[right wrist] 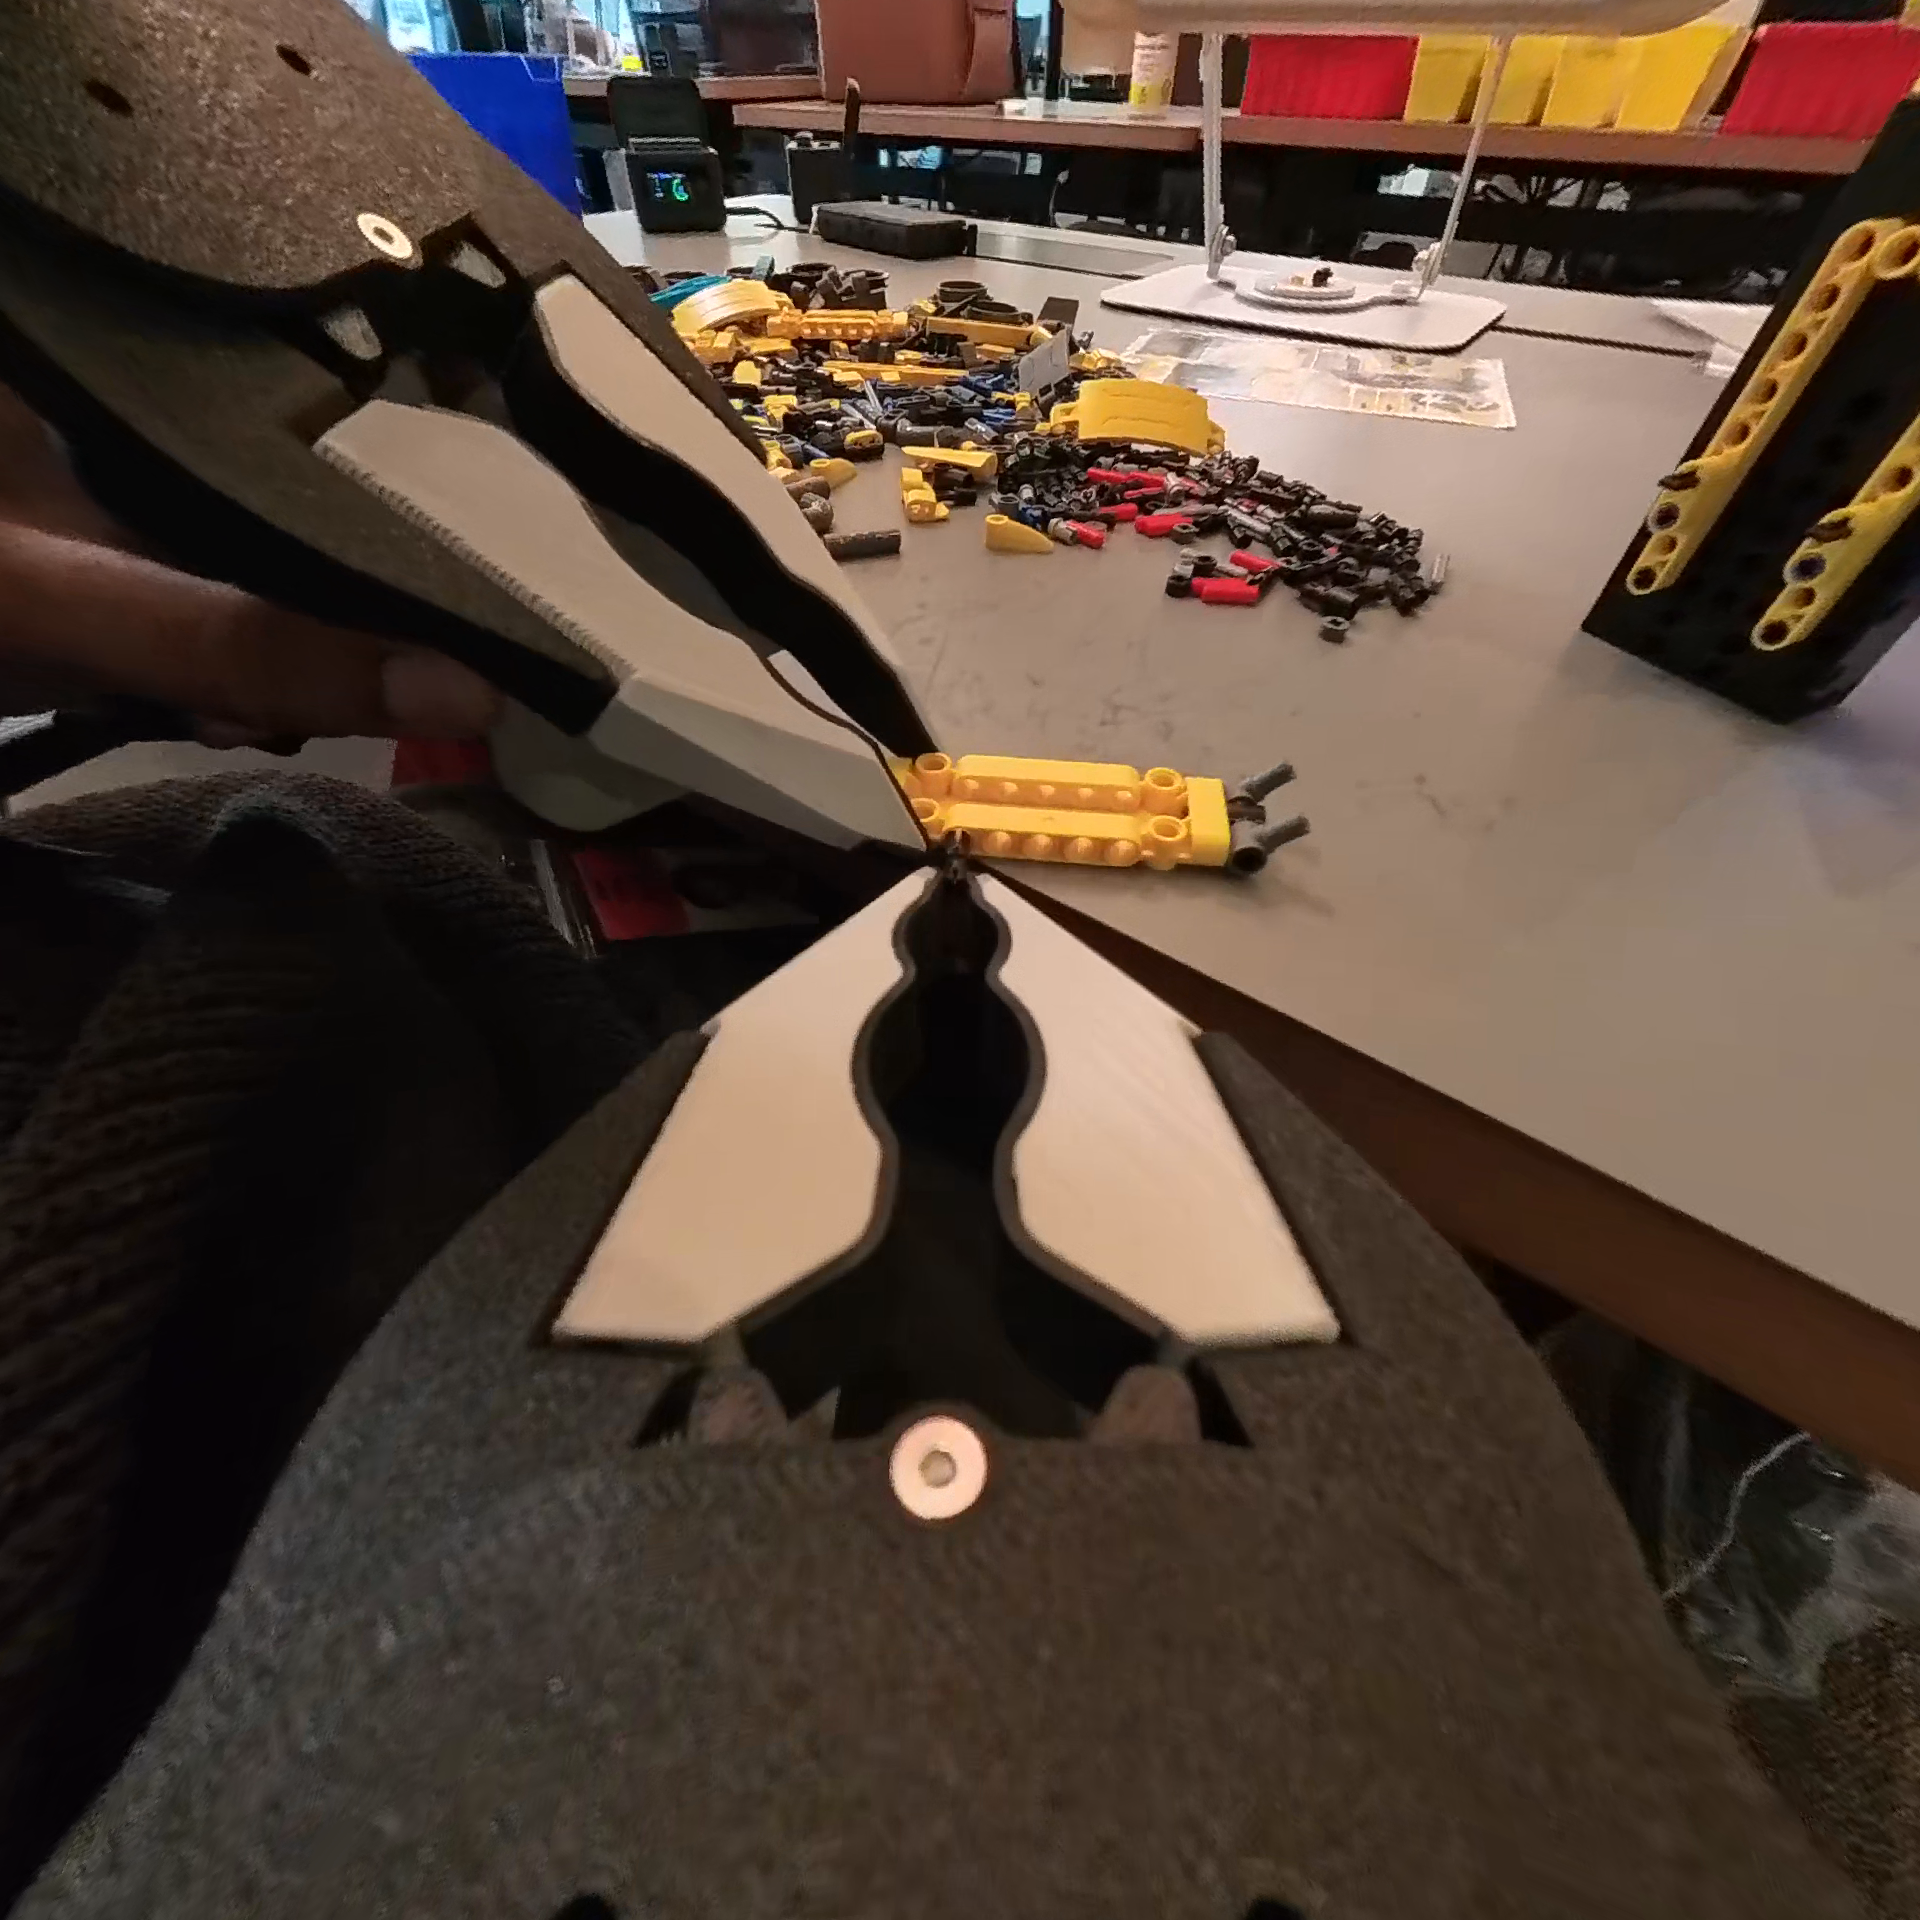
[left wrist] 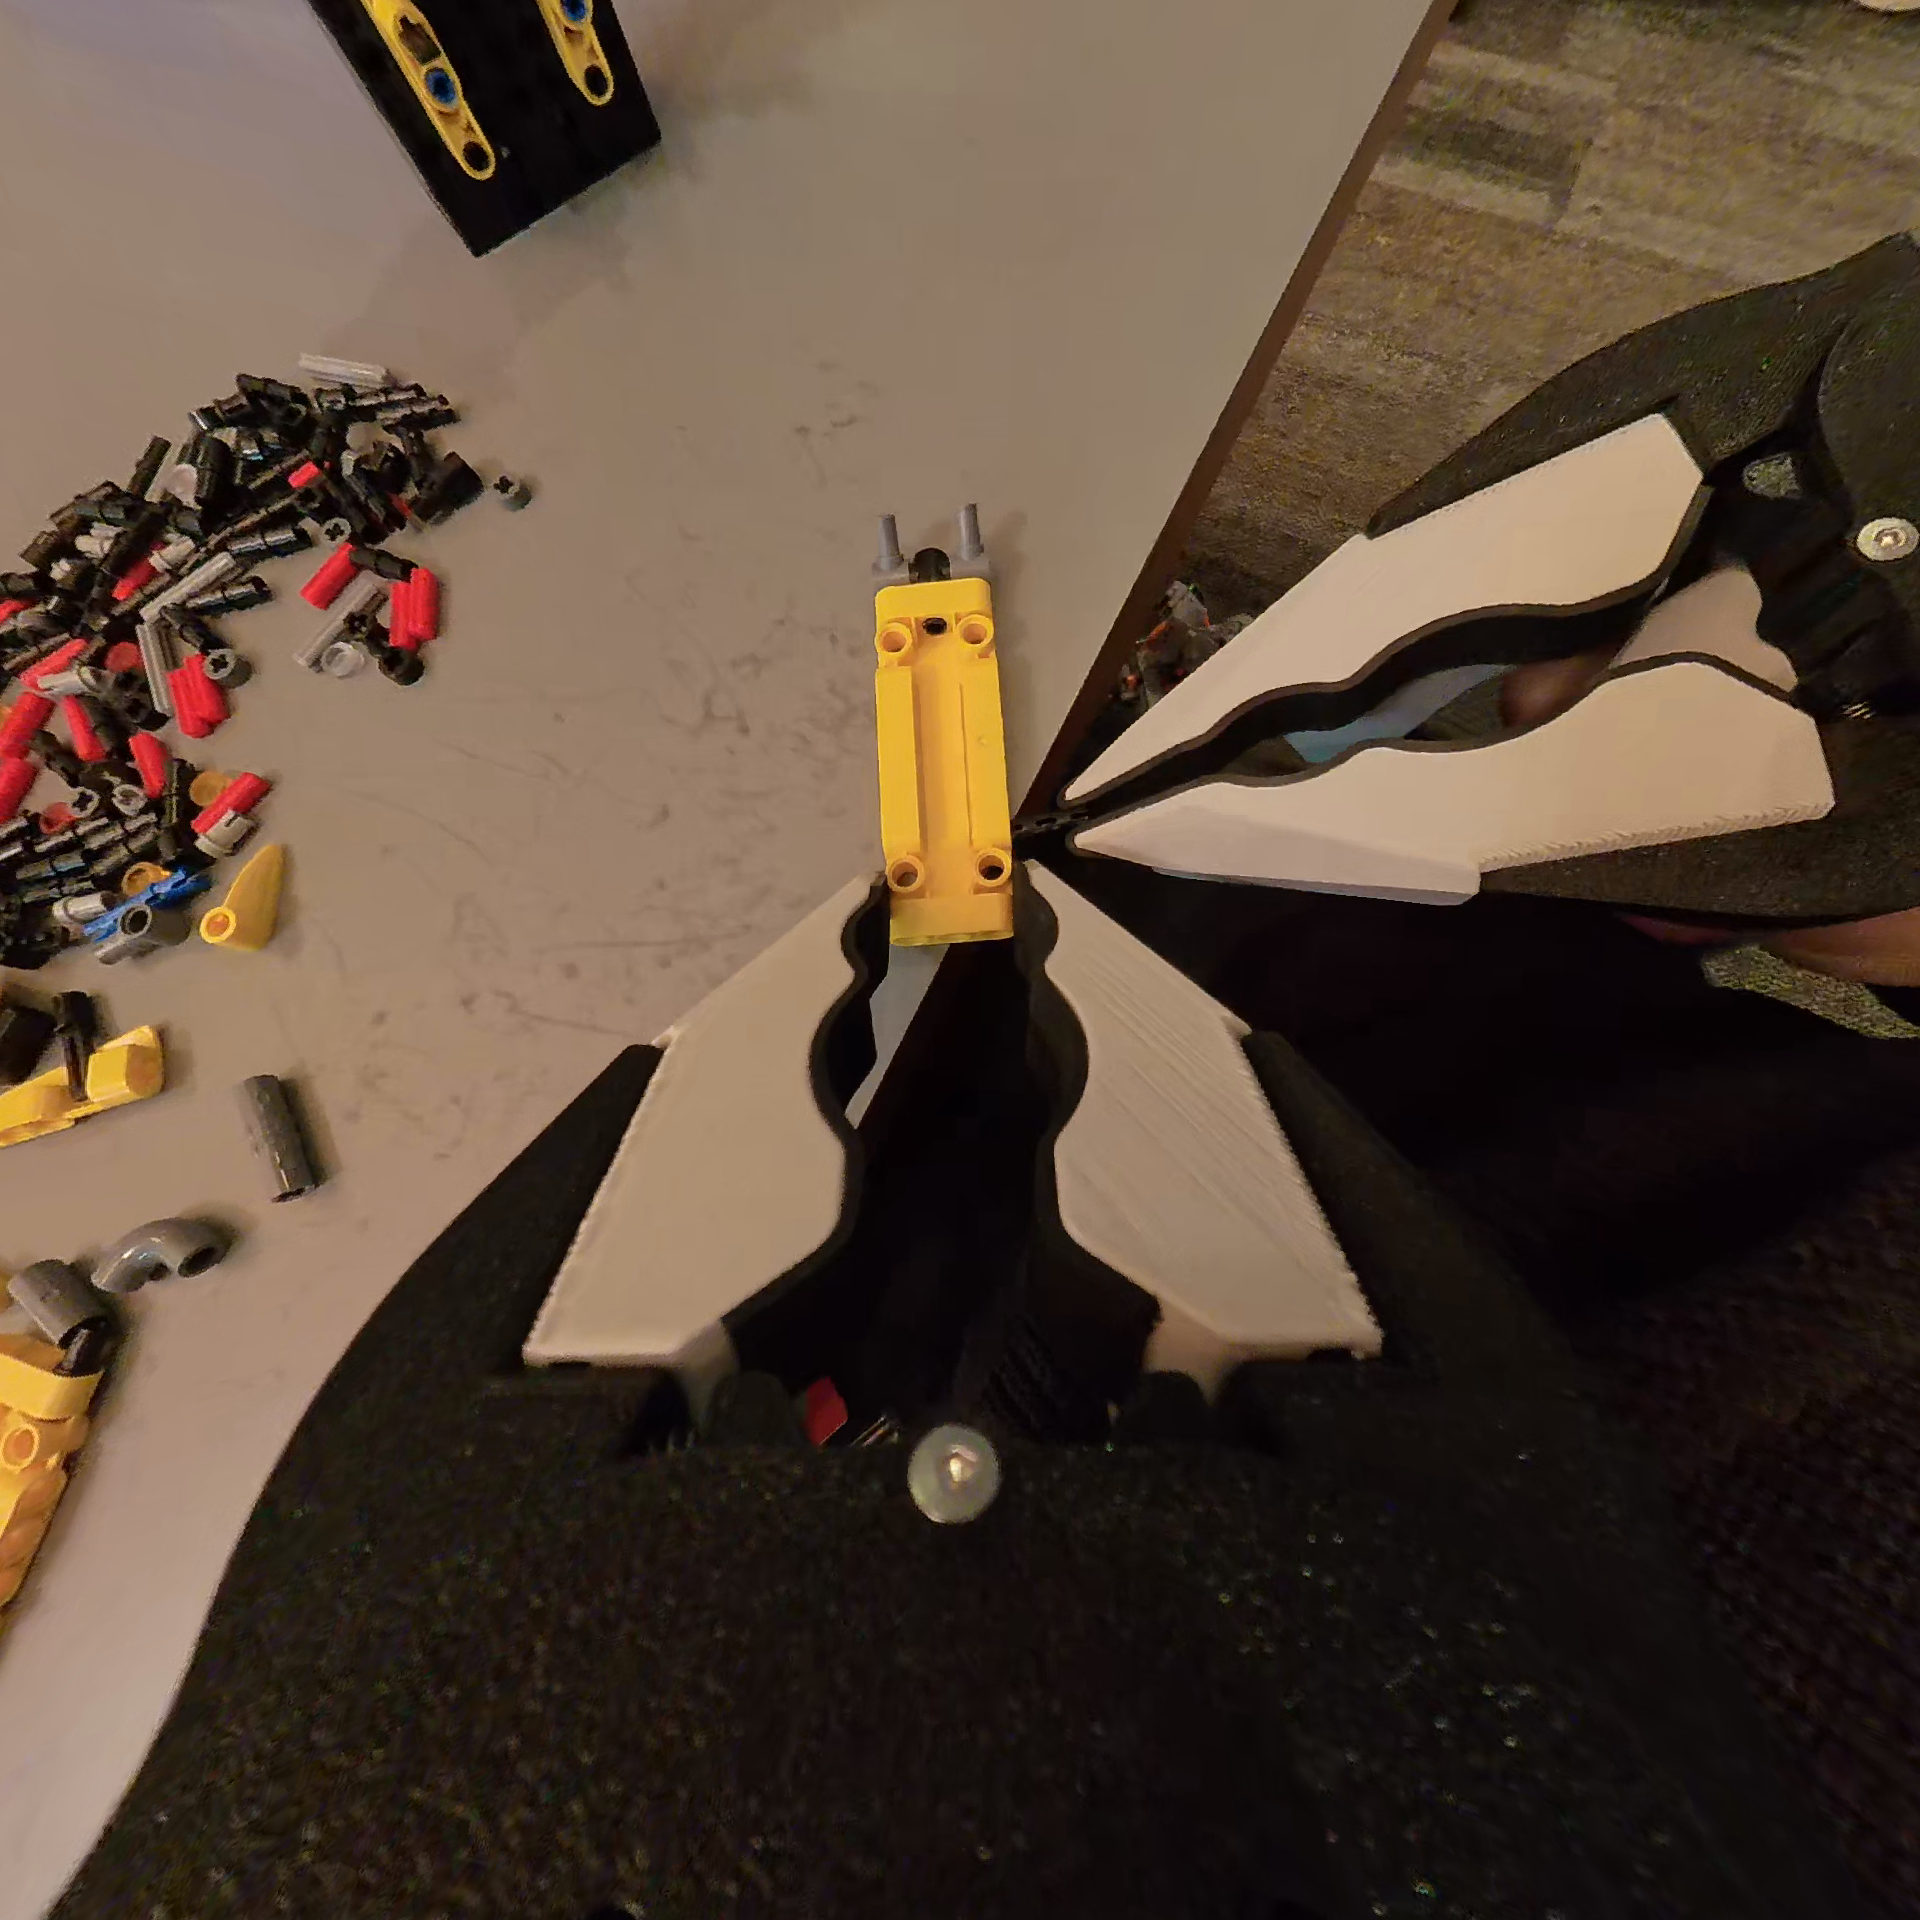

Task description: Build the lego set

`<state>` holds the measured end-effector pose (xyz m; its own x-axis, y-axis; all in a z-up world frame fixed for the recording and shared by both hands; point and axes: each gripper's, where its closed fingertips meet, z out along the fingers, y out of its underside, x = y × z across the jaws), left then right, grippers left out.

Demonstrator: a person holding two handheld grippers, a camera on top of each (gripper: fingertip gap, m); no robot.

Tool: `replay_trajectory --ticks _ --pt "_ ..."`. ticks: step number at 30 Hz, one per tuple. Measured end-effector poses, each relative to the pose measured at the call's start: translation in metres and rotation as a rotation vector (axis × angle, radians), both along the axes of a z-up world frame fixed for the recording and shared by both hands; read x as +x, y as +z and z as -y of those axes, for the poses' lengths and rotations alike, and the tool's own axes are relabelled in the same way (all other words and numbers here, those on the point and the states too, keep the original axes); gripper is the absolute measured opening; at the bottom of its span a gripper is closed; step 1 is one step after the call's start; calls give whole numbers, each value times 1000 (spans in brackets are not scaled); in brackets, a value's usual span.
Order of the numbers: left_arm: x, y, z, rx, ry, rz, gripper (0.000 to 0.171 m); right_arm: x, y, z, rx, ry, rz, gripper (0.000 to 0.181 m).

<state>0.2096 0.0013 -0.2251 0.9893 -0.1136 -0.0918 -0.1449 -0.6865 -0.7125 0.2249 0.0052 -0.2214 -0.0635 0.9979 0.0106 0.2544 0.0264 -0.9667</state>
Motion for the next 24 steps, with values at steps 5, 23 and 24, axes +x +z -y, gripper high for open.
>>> replay_trajectory --ticks 5,23,24 --pt "-1 0 0 -2 4 -17 23 -1 0 -1 -86 -4 -12 2" --pt "-1 -1 0 -12 20 -24 23 -1 -2 0 98 -22 -15 2" --pt "-1 -1 -1 -13 22 -22 23 -1 -2 -1 96 -20 -17 1"
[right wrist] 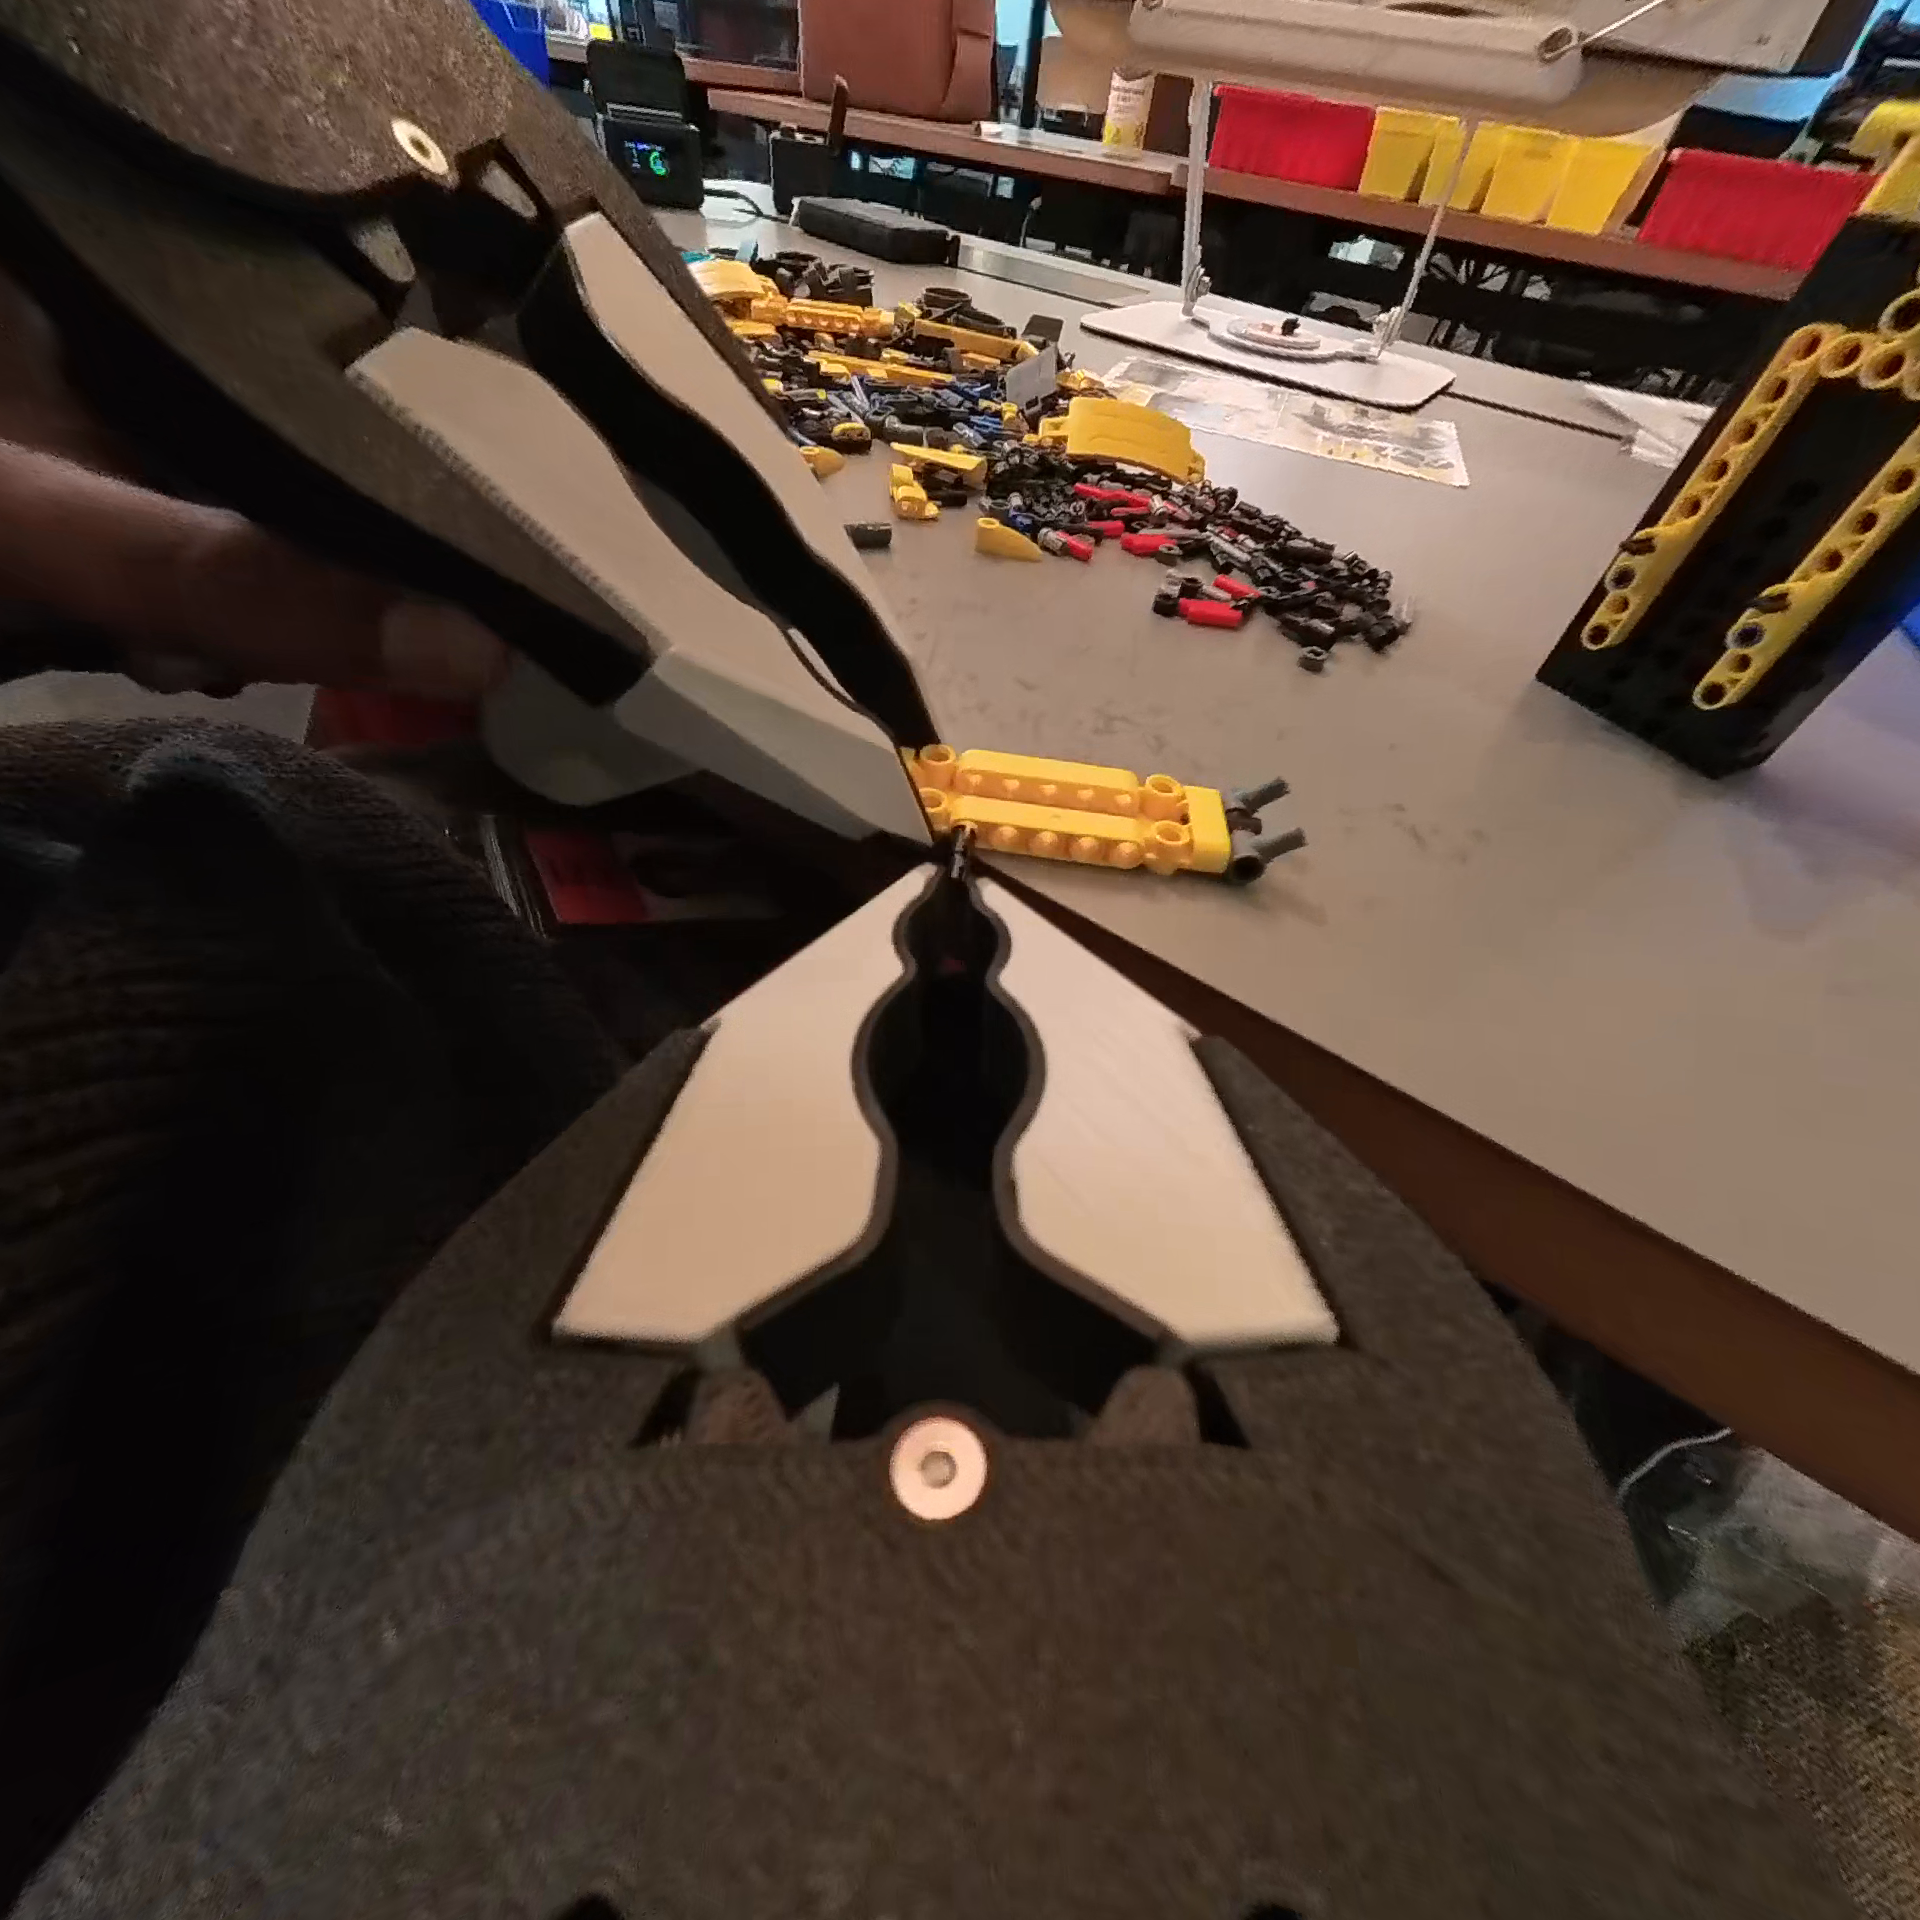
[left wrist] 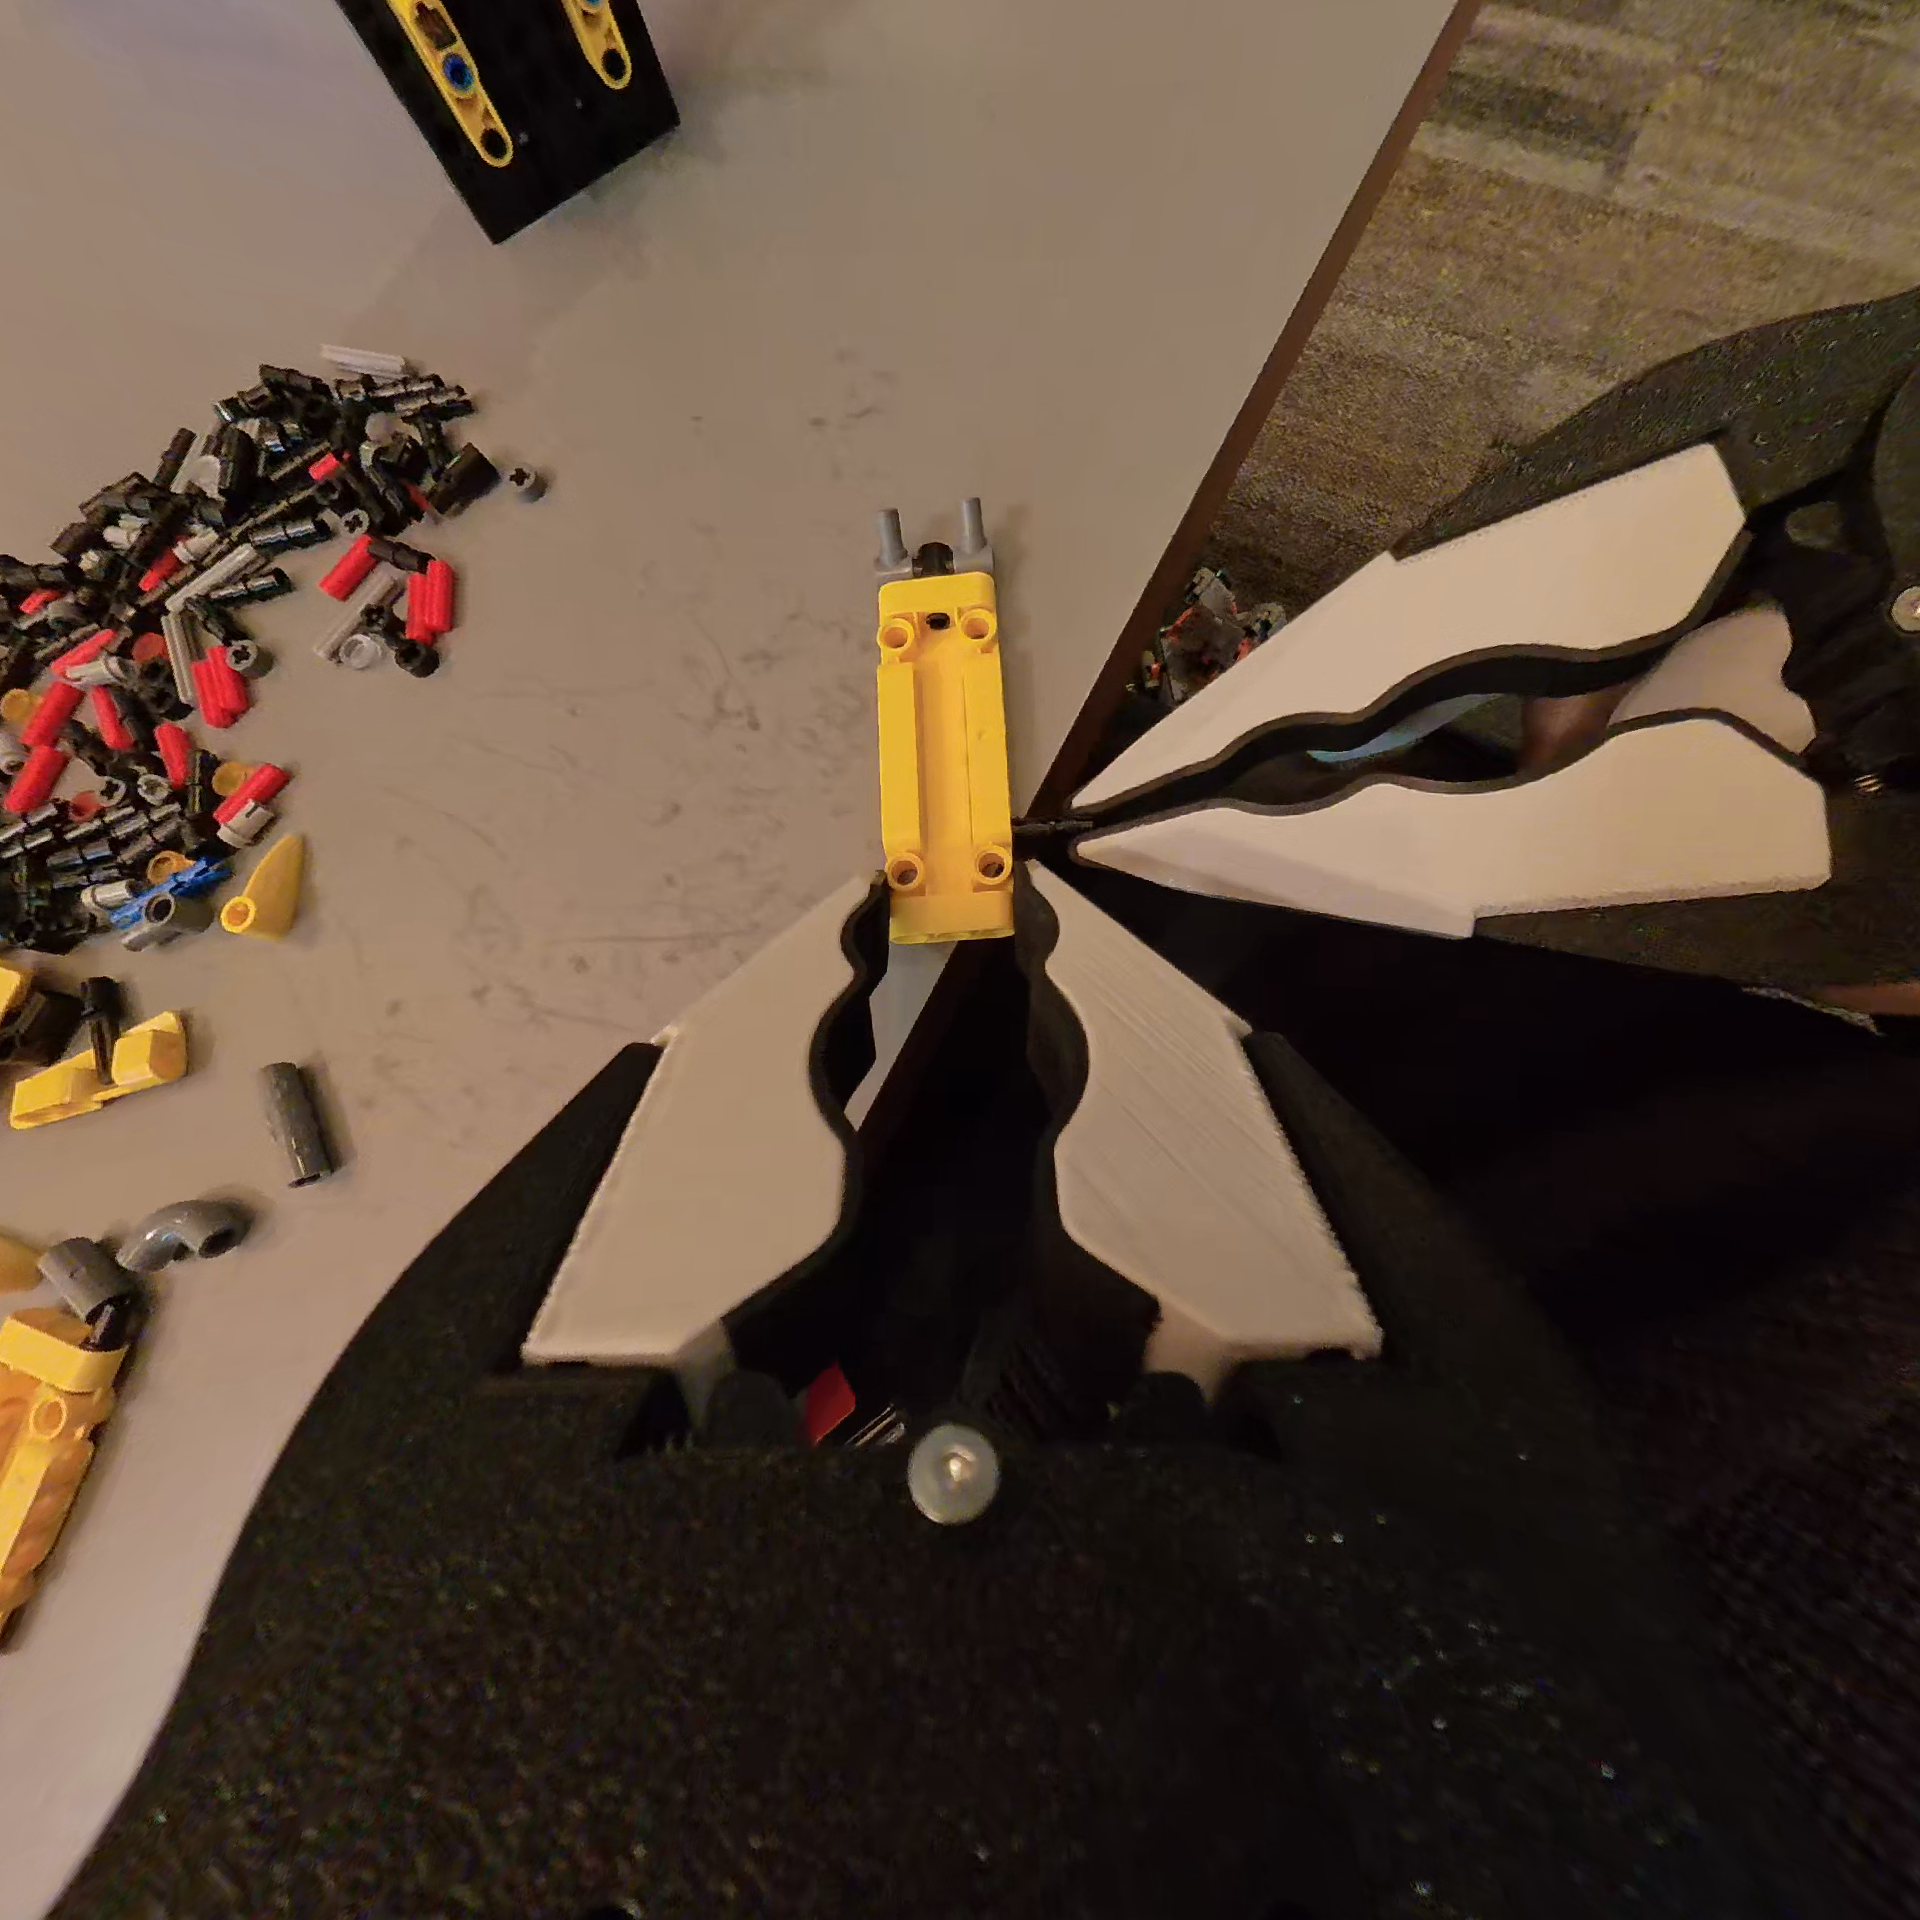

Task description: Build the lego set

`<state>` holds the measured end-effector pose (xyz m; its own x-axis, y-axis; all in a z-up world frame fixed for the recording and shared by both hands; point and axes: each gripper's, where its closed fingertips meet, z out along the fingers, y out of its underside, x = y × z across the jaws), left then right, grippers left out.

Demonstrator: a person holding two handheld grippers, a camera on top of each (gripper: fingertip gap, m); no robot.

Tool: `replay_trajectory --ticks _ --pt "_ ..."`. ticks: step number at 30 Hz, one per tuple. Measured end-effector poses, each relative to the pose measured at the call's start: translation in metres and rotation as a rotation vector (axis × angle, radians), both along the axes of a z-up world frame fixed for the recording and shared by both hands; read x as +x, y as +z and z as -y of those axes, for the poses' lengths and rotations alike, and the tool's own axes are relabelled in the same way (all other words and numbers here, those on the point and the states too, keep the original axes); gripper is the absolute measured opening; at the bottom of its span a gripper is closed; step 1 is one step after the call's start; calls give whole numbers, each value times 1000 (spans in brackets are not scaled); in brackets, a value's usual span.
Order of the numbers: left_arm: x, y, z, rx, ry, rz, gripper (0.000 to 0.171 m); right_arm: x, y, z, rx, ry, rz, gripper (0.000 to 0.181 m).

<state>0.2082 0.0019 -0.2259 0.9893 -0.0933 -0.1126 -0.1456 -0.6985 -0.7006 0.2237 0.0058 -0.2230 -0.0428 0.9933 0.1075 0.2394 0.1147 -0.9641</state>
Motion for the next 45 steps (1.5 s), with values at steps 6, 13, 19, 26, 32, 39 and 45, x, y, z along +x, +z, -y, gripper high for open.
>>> replay_trajectory --ticks 6,13,19,26,32,39,45 --pt "-4 0 -2 11 22 9 25 3 4 -6 -28 0 -30 3" --pt "2 41 -4 221 -13 187 45 9 24 1 48 72 -148 3" --pt "25 55 3 242 -86 749 30 19 46 16 139 131 -289 4" --pt "44 66 10 241 -179 1065 7 24 57 17 107 145 -355 4" --pt "45 70 11 236 -189 1162 3 26 62 18 62 167 -399 5" --pt "49 67 12 213 -197 1191 3 27 64 20 53 187 -405 5" --pt "51 70 12 215 -208 1246 2 30 68 21 51 195 -425 5"
